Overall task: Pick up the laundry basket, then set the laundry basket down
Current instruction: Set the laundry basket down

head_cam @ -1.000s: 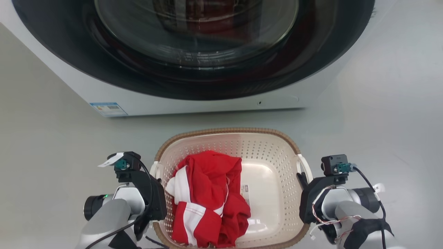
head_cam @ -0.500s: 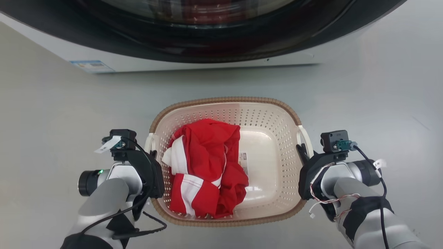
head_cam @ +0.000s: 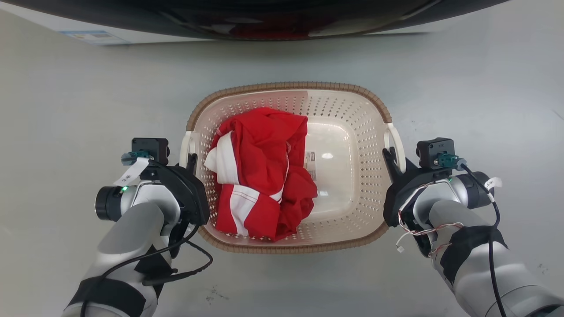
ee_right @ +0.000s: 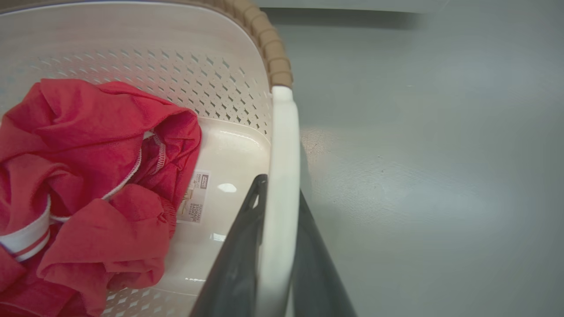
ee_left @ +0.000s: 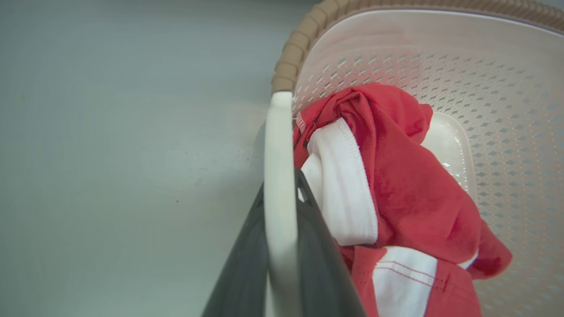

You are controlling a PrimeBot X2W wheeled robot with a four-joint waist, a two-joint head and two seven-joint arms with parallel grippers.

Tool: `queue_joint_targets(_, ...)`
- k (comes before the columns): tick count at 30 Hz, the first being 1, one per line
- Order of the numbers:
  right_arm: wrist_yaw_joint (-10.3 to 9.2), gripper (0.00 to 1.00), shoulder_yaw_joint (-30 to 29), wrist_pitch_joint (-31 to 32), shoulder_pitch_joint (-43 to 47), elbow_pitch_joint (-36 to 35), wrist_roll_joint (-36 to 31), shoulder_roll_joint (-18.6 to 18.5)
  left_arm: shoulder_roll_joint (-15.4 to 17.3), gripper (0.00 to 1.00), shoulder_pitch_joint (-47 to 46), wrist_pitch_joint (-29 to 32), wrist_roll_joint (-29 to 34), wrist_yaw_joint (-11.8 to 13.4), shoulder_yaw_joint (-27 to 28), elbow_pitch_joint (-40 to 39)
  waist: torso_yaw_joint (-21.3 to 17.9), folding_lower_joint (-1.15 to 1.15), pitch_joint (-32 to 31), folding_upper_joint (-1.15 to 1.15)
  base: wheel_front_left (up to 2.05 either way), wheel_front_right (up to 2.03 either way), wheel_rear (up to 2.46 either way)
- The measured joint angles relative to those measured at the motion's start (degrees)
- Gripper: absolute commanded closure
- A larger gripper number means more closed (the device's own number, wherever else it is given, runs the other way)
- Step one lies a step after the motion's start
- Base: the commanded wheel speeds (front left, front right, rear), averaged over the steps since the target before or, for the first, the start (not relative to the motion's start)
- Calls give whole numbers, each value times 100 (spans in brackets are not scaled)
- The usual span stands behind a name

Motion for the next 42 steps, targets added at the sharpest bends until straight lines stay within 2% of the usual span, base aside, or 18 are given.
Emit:
queue_joint_targets(13, -97, 100, 21, -246, -196, 126, -165, -38, -73, 100, -127, -471, 36, 29, 2, 53, 65, 0, 378, 0, 0, 0, 0)
queue_joint_targets(32, -85, 100, -23, -350, -205, 214, -138, -16, -110, 100, -180, -548, 36, -33, -26, 194, 79, -2, 427, -1, 0, 0, 0)
queue_joint_targets(33, -77, 100, -25, -350, -205, 220, -138, -16, -113, 93, -181, -558, 36, -33, -36, 196, 83, -1, 426, -1, 0, 0, 0)
queue_joint_targets(34, -67, 71, -26, -350, -205, 226, -137, -19, -118, 57, -182, -575, 37, -36, -46, 197, 87, -1, 424, -1, 0, 0, 0)
queue_joint_targets(35, -25, 51, -5, -347, -206, 231, -137, -20, -119, 0, -190, -589, 37, -37, -55, 196, 92, -1, 422, -1, 0, 0, 0)
queue_joint_targets(36, 14, 18, 2, -341, -201, 249, -137, -20, -115, 0, -209, -610, 37, -37, -56, 196, 97, -1, 422, -1, 0, 0, 0)
queue_joint_targets(37, 41, 0, 3, -341, -195, 254, -137, -18, -111, 0, -232, -622, 37, -37, -65, 197, 100, -1, 420, -1, 0, 0, 0)
queue_joint_targets(42, 107, 0, 29, -343, -198, 221, -137, -1, -119, 0, -243, -623, 33, -80, -55, 212, 104, -1, 352, -1, 0, 0, 0)
